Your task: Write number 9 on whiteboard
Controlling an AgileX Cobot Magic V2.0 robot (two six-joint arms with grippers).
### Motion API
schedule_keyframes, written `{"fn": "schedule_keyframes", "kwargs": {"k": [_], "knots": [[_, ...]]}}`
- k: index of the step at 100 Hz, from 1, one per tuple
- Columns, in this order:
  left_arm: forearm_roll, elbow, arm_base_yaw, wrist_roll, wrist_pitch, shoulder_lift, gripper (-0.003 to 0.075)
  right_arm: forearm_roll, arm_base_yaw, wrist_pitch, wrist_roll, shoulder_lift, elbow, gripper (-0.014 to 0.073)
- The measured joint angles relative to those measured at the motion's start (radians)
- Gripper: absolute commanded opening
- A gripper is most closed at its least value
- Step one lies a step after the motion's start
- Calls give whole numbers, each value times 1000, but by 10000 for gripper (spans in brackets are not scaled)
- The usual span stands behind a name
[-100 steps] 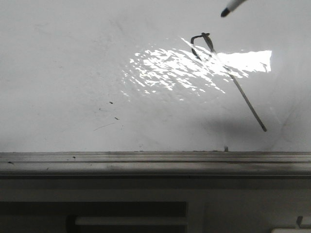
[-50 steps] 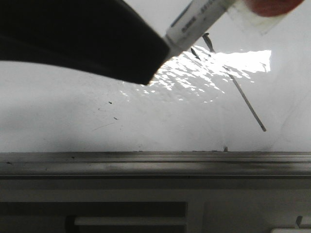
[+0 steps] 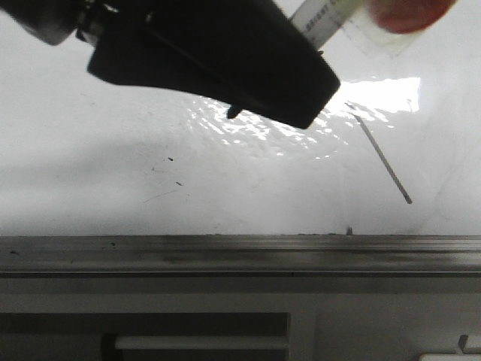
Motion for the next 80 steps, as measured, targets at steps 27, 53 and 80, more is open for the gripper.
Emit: {"fn": "schedule_keyframes", "kwargs": {"k": [27, 53, 80], "knots": [[6, 0, -6, 14, 10, 0, -20, 0, 0, 6, -16, 6, 0, 34], [-17, 41, -6, -1, 17, 2, -20, 16, 0, -42, -17, 0, 0, 481], [-50, 145, -6, -17, -30, -5, -20, -5, 0, -222, -21, -118, 0, 101]]}}
